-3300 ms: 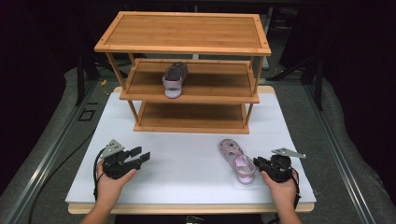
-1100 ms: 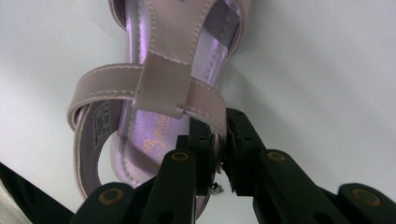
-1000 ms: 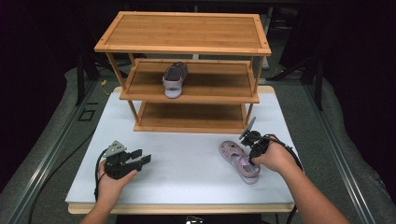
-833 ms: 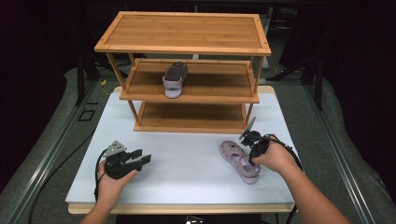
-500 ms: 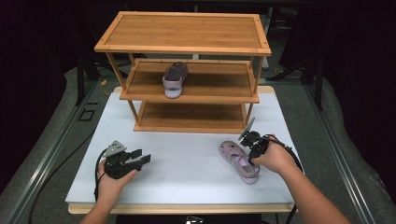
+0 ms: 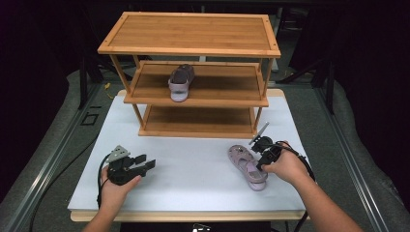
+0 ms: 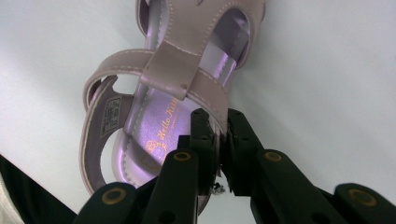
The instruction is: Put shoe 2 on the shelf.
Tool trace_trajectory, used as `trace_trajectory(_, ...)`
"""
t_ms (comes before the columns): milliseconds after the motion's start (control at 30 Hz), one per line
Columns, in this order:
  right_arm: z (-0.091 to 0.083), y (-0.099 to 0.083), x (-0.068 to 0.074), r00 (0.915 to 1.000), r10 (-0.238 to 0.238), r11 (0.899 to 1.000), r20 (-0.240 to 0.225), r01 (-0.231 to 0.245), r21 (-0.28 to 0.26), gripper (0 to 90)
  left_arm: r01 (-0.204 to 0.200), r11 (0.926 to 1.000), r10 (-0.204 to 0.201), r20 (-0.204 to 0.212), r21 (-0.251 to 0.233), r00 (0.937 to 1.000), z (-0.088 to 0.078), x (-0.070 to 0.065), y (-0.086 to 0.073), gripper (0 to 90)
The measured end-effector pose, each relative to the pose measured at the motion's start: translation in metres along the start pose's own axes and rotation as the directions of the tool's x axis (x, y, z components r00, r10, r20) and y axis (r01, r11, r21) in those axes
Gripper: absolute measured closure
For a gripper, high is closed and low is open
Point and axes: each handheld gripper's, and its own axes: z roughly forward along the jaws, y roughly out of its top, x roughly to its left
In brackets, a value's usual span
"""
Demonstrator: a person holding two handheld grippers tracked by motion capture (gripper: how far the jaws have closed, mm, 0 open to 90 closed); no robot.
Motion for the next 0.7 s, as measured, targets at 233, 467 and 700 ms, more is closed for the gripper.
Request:
trace_trajectory(233, -0.017, -0.006, 0.006, 0.9996, 0.013, 0.990, -0.023, -0.016, -0.138, 83.1, 0.001, 1.0000, -0.001, 0.000, -0.003, 1.0000, 0.000, 0.000, 0.000, 49.1)
trace_trajectory(467, -0.030, -0.024, 0.014, 0.9938, 0.065, 0.926, -0.090, -0.094, -0.366, 83.0, 0.003, 1.0000, -0.003, 0.000, -0.005, 1.0000, -0.001, 0.000, 0.001, 49.1)
trace_trajectory(700, -0.035, -0.053, 0.029, 0.9849, 0.119, 0.759, -0.126, -0.172, -0.628, 83.0, 0.003, 0.9998, -0.003, -0.005, -0.019, 1.0000, -0.002, 0.000, 0.001, 49.3)
